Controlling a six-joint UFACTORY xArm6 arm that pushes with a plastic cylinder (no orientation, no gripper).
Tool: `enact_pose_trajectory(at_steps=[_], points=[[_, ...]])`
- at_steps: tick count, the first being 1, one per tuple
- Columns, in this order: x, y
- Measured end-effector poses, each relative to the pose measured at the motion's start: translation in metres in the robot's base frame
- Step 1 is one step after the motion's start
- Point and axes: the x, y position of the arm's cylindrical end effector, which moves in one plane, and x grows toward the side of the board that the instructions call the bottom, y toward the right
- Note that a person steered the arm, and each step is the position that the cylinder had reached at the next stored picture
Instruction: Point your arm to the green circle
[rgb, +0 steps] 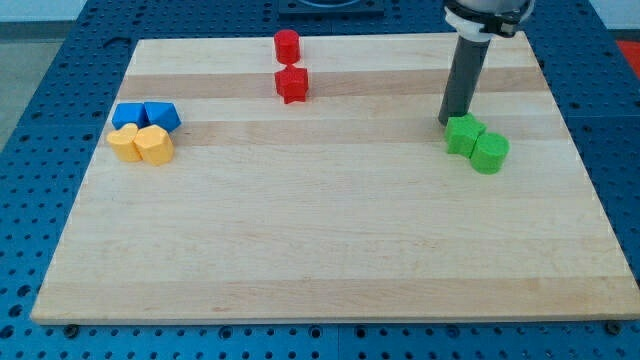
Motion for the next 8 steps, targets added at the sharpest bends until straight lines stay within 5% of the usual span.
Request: enact_pose_trajectory(at_steps=[2, 5, 8], points=[[0.011, -0.04], [0.094, -0.068], [0.099, 0.018]])
